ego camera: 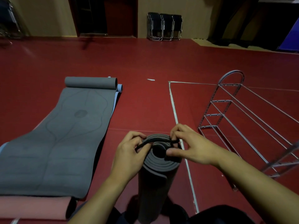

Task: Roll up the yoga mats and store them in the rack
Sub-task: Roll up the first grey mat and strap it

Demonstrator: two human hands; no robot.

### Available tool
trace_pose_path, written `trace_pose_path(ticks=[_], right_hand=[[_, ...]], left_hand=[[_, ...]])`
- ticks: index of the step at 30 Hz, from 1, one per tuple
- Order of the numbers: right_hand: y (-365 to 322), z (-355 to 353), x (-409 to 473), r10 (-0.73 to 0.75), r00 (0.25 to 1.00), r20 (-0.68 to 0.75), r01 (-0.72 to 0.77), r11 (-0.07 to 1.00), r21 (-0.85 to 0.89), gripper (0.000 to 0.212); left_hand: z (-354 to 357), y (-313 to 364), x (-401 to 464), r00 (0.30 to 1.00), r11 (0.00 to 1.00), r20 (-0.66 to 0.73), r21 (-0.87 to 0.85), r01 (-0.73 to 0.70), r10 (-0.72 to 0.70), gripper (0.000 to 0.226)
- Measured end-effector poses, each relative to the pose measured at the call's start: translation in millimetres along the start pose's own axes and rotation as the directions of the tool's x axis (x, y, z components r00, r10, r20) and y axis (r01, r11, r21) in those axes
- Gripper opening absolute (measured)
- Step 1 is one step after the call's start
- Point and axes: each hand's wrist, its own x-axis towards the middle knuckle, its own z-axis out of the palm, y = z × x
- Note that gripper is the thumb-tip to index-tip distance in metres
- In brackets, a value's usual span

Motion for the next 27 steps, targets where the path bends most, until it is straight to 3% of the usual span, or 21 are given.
trace_pose_path(ticks=[3, 6, 8, 11, 14, 16, 21, 25, 27], right_hand=[[1, -3, -10, 0.003, 0.995, 0.102, 0.001, 0.999, -0.033, 0.057], [4, -2, -16, -0.005, 0.991, 0.134, 0.016, 0.997, -0.078, 0.071], [7, 0, -18, -0.011, 0.997, 0.073, 0.018, 0.995, -0.095, 0.072], [10, 6, -22, 0.026, 0.997, -0.076, -0.034, 0.994, -0.108, 0.067], [14, 17, -22, 0.099, 0.972, -0.211, -0.122, 0.987, -0.102, 0.074], [16, 27, -19, 0.128, 0.949, -0.287, -0.161, 0.982, -0.096, 0.078], [15, 53, -12, 0.138, 0.871, -0.471, -0.214, 0.971, -0.111, 0.056], [16, 69, -10, 0.186, 0.85, -0.492, -0.293, 0.945, -0.148, 0.045], [19, 75, -10, 0.229, 0.864, -0.449, -0.34, 0.922, -0.184, 0.046]], left_hand=[[-2, -2, 1, 1.0, 0.999, -0.025, 0.038, -0.015, 0.016, 0.029], [-3, -9, 0, 0.997, 0.996, -0.009, -0.043, 0.075, -0.076, 0.039], [-7, -12, -1, 0.987, 0.975, 0.082, -0.165, 0.151, -0.139, 0.041], [-15, -13, -3, 0.956, 0.952, 0.284, -0.267, 0.152, -0.073, 0.043], [-17, -14, -5, 0.911, 0.972, 0.408, -0.187, 0.146, -0.058, 0.062], [-13, -16, -5, 0.934, 0.984, 0.348, -0.127, 0.129, -0.078, 0.069], [0, -16, -7, 0.996, 0.983, 0.058, -0.165, 0.079, -0.07, 0.046], [9, -16, -12, 0.997, 0.988, -0.064, -0.147, 0.038, -0.048, 0.03], [12, -20, -14, 0.998, 0.999, -0.044, -0.021, 0.038, -0.039, 0.027]])
